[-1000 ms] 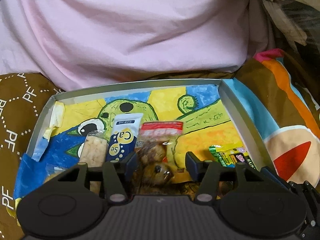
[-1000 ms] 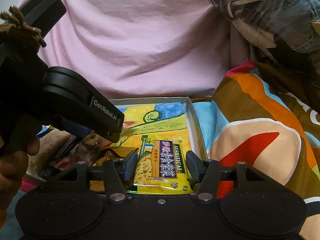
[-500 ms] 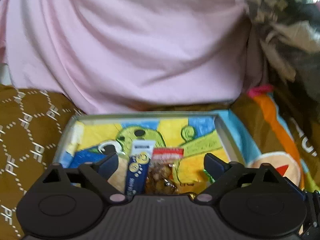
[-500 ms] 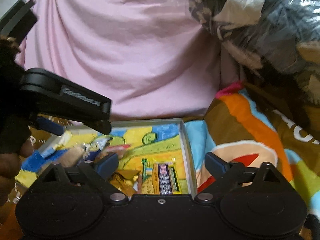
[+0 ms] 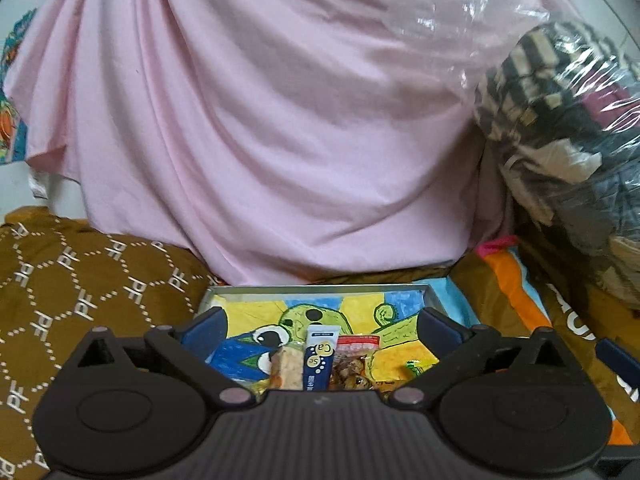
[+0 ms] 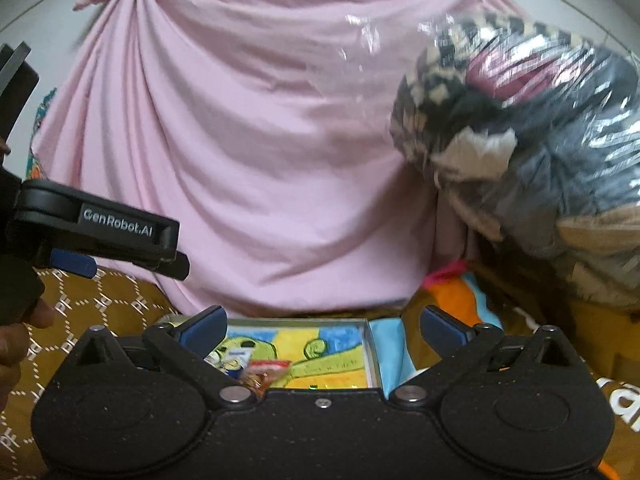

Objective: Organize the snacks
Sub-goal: 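Lift both tools out of the tray back over the orange and jerky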

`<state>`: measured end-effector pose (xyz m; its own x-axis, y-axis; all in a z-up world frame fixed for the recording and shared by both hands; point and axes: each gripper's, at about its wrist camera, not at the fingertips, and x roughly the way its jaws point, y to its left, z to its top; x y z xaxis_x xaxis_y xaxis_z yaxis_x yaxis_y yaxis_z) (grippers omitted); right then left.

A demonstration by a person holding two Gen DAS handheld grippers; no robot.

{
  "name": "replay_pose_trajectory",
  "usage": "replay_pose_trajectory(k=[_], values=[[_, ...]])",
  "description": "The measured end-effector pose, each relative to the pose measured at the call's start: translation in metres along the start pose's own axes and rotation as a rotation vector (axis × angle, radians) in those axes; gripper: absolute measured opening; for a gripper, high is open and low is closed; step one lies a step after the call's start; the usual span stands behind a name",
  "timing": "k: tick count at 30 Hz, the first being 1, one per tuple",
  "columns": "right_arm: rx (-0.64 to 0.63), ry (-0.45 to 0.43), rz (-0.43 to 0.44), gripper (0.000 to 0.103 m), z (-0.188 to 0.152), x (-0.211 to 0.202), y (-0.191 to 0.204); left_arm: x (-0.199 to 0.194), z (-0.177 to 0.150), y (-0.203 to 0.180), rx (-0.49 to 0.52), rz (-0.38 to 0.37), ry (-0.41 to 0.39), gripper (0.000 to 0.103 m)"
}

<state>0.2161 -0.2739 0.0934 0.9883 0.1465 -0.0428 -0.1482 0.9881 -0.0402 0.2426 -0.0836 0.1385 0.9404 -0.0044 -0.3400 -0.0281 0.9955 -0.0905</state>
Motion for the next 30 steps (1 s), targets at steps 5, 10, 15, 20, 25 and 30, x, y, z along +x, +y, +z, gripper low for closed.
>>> replay_pose_trajectory(k=[5,10,15,20,25,30], values=[[-0.009,-0.022,-0.002,0.102,0.012,-0.035,0.007,-0.034,-0.006,0.008,-0.017,-0.002,-0.024,0.103],[-0.022,-0.009,-0.001,0.102,0.012,-0.072,0.016,-0.065,-0.016,0.017,-0.027,-0.012,-0.035,0.103],[-0.058,0.036,0.005,0.102,-0.001,-0.111,0.024,-0.092,-0.037,0.027,-0.038,-0.010,-0.019,0.103],[-0.066,0.111,0.004,0.102,-0.020,-0.135,0.030,-0.114,-0.061,0.038,-0.023,0.007,0.012,0.103],[-0.062,0.179,0.011,0.102,-0.031,-0.154,0.038,-0.130,-0.084,0.052,-0.011,0.019,0.049,0.103],[-0.086,0.237,0.012,0.102,-0.041,-0.167,0.049,-0.137,-0.108,0.063,0.006,0.024,0.106,0.103]])
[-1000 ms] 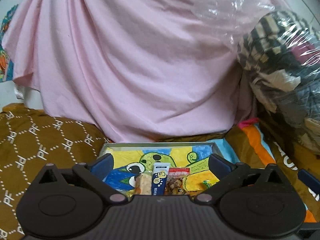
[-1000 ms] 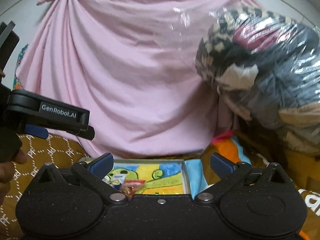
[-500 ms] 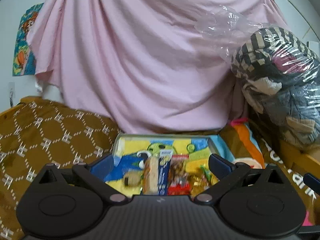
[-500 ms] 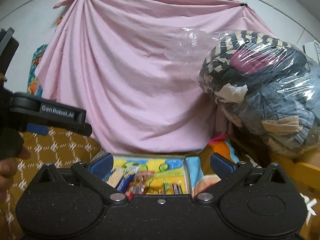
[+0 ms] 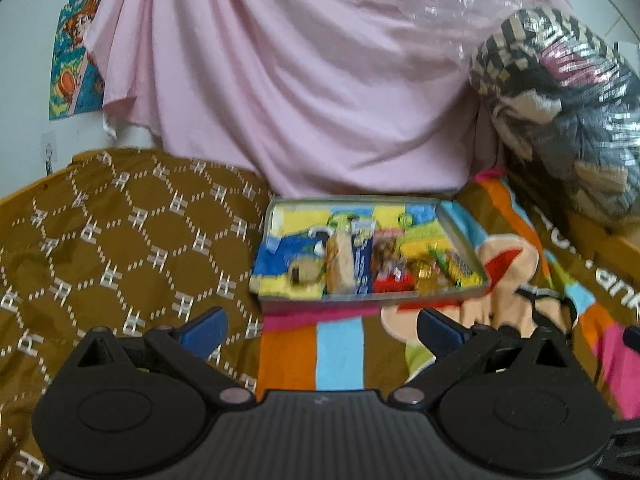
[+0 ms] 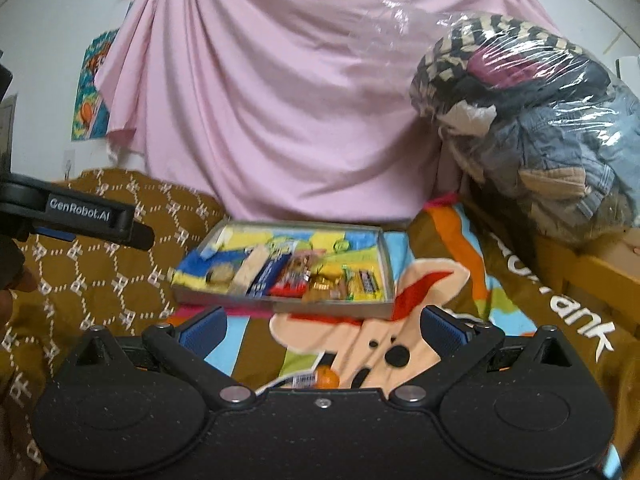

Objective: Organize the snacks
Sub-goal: 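Lift both tools out of the tray back over the orange and jerky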

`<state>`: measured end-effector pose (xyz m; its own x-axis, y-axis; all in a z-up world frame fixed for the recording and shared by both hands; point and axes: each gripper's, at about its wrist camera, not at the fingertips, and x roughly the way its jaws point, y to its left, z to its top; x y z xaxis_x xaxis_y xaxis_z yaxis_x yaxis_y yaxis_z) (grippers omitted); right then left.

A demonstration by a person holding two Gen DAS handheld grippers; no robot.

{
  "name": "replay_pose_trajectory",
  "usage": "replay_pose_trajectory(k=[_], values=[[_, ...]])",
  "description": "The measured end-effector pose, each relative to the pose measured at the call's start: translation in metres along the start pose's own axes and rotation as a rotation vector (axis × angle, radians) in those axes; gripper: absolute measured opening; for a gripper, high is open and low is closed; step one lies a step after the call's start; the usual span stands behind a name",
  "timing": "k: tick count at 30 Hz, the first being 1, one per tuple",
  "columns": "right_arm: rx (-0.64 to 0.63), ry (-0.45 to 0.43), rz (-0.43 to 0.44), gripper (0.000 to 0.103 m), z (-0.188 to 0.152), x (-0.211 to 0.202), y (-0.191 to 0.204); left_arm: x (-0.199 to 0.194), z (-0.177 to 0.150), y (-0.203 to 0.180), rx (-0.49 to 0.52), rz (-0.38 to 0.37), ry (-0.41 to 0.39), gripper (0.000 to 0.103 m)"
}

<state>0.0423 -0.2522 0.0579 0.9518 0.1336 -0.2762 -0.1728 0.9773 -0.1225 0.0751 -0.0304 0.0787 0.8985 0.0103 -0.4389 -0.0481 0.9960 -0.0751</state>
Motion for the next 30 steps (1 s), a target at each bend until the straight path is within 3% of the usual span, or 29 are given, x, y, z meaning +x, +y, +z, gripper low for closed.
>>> replay_pose_trajectory(k=[11,21,30], values=[[-0.077,0.225,0.048,0.102,-0.029,0.017,0.026,0.008,-0.046,0.012,0.031,0.009,0.139,0.103],[-0.104,0.322,0.078,0.102,-0.047,0.039,0.036,0.033,-0.070,0.019,0.037,0.040,0.245,0.103],[-0.032,0.410,0.095,0.102,-0.054,0.062,0.024,0.052,-0.077,0.021,0.041,0.054,0.291,0.103]])
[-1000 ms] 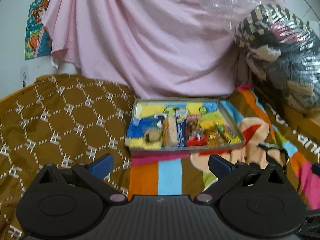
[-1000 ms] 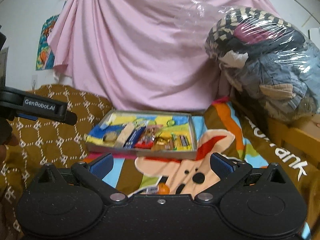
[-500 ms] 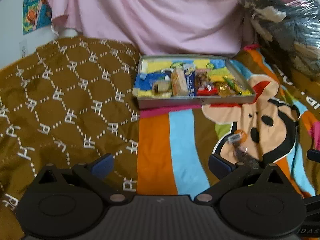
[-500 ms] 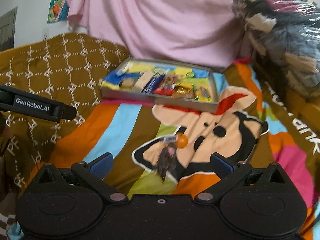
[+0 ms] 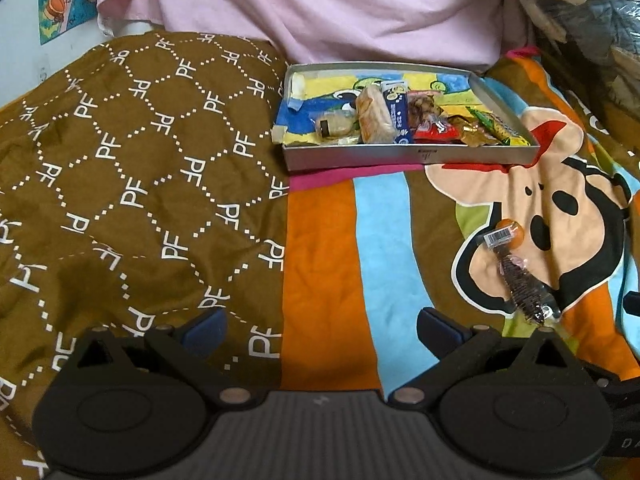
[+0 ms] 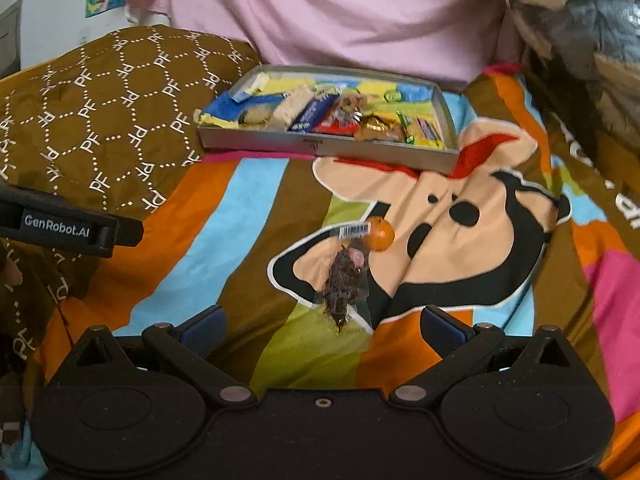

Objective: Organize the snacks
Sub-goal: 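Lower the right tool onto the dark jerky stick and close it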

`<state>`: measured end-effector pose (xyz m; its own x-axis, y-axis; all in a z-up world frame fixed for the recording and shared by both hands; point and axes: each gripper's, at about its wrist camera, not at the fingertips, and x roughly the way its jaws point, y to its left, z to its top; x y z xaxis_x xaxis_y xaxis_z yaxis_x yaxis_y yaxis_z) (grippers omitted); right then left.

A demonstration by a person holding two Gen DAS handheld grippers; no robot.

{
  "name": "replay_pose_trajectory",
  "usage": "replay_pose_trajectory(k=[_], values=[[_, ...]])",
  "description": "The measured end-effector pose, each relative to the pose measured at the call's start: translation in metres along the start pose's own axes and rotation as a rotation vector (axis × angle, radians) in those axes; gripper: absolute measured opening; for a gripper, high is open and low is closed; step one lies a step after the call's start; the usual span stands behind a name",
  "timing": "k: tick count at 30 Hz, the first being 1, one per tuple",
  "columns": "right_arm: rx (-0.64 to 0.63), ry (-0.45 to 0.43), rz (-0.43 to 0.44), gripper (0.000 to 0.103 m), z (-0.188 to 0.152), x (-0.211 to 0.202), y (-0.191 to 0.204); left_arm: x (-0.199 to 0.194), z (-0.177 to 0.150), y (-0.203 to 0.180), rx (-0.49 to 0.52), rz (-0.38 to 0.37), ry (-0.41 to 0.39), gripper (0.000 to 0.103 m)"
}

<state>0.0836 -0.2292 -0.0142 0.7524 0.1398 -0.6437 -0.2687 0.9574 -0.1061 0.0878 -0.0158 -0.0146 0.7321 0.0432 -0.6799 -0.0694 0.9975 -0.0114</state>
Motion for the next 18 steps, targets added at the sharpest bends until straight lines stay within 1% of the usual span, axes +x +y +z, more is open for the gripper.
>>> replay_pose_trajectory(k=[6,11,14,18], values=[[0.011,0.021,0.027,0.102,0.007,0.009,-0.009,0.011,0.004,-0.004,-0.007,-0.024,0.025,0.103],[-0.048,0.026,0.041,0.102,0.015,0.019,-0.013,0.019,0.015,-0.011,0.005,-0.028,0.024,0.103],[-0.086,0.026,0.033,0.102,0.018,0.030,-0.016,0.026,0.023,-0.017,0.016,-0.033,0.025,0.103],[-0.102,0.009,0.021,0.102,0.016,0.045,-0.021,0.039,0.033,-0.023,0.025,-0.038,0.032,0.103]])
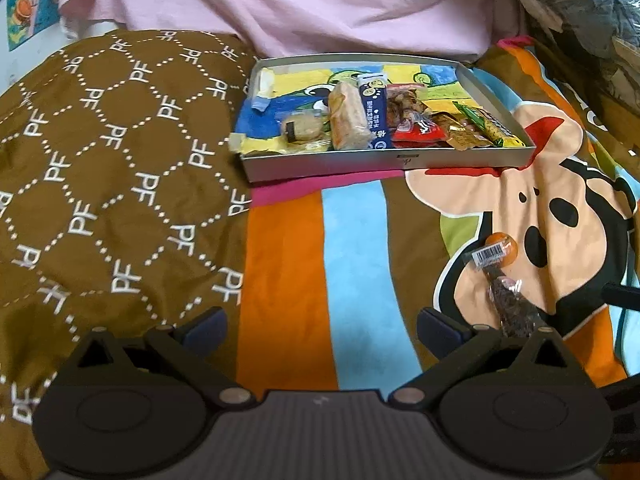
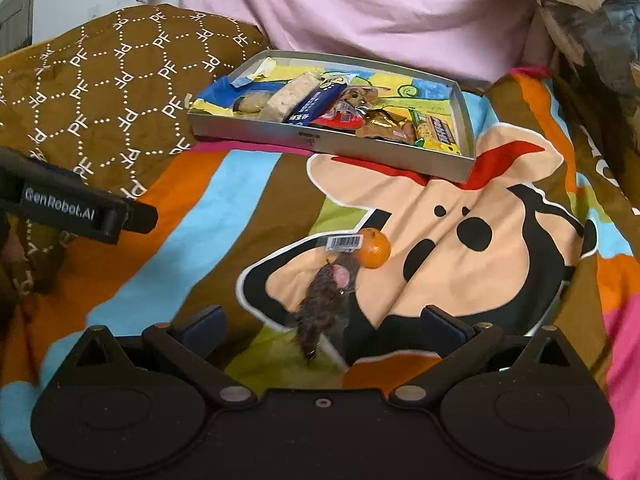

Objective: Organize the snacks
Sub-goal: 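Lower the right tool onto the dark jerky stick and close it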

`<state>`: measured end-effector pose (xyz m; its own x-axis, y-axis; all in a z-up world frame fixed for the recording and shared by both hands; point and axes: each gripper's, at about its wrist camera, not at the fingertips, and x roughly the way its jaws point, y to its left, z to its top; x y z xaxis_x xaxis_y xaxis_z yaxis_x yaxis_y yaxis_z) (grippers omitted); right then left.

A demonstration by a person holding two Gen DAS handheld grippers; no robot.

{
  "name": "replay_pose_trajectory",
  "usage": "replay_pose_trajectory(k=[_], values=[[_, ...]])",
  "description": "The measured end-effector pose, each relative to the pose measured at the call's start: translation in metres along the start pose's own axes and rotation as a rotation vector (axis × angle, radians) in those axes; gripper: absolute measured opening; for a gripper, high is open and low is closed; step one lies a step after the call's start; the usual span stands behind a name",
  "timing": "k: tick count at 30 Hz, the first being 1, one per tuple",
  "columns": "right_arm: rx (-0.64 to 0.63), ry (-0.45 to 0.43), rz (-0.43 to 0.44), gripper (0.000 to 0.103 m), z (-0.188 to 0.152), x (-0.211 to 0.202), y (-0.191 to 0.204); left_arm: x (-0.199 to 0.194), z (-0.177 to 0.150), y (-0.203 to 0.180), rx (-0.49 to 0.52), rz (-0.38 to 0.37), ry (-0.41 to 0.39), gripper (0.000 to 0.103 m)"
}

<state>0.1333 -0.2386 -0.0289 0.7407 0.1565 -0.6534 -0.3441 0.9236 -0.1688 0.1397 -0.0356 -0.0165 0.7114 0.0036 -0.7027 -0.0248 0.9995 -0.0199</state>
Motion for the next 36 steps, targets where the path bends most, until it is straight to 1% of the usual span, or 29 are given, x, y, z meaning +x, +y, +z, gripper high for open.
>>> replay_pose_trajectory(k=[3,5,8,11,16,20,23,24,25,29,32,36], values=[[-0.010,-0.006,-0.004,0.101,-0.003,0.012,0.000,0.012,0.008,-0.005,0.003,-0.007,0.007,0.103],[-0.030,-0.006,-0.006,0.098,-0.003,0.019,0.002,0.019,0.013,-0.008,0.010,-0.020,0.011,0.103],[-0.063,-0.031,0.007,0.093,-0.003,0.026,0.007,0.031,0.020,-0.015,0.020,-0.029,0.013,0.103],[-0.080,-0.021,0.004,0.087,-0.003,0.035,0.010,0.041,0.026,-0.020,0.013,-0.042,0.017,0.103],[-0.034,0.021,-0.001,0.080,-0.003,0.048,0.003,0.053,0.034,-0.026,0.003,-0.054,0.020,0.103],[0.019,0.053,0.021,0.073,-0.004,0.052,-0.005,0.058,0.038,-0.032,0.006,-0.060,0.018,0.103],[0.025,0.067,0.026,0.059,-0.005,0.049,-0.006,0.058,0.041,-0.035,0.003,-0.064,0.011,0.103],[0.030,0.071,0.030,0.049,-0.005,0.047,-0.007,0.058,0.041,-0.035,0.003,-0.065,0.007,0.103],[0.037,0.076,0.030,0.046,-0.005,0.045,-0.007,0.057,0.042,-0.035,0.004,-0.067,0.004,0.103],[0.069,0.080,0.030,0.045,-0.005,0.039,-0.012,0.057,0.042,-0.036,0.011,-0.053,0.002,0.103],[0.049,0.056,-0.016,0.045,-0.003,0.028,-0.016,0.056,0.041,-0.038,0.029,-0.051,-0.001,0.103],[-0.026,-0.017,-0.142,0.045,0.000,0.011,-0.022,0.059,0.039,-0.046,0.047,-0.066,-0.002,0.103]])
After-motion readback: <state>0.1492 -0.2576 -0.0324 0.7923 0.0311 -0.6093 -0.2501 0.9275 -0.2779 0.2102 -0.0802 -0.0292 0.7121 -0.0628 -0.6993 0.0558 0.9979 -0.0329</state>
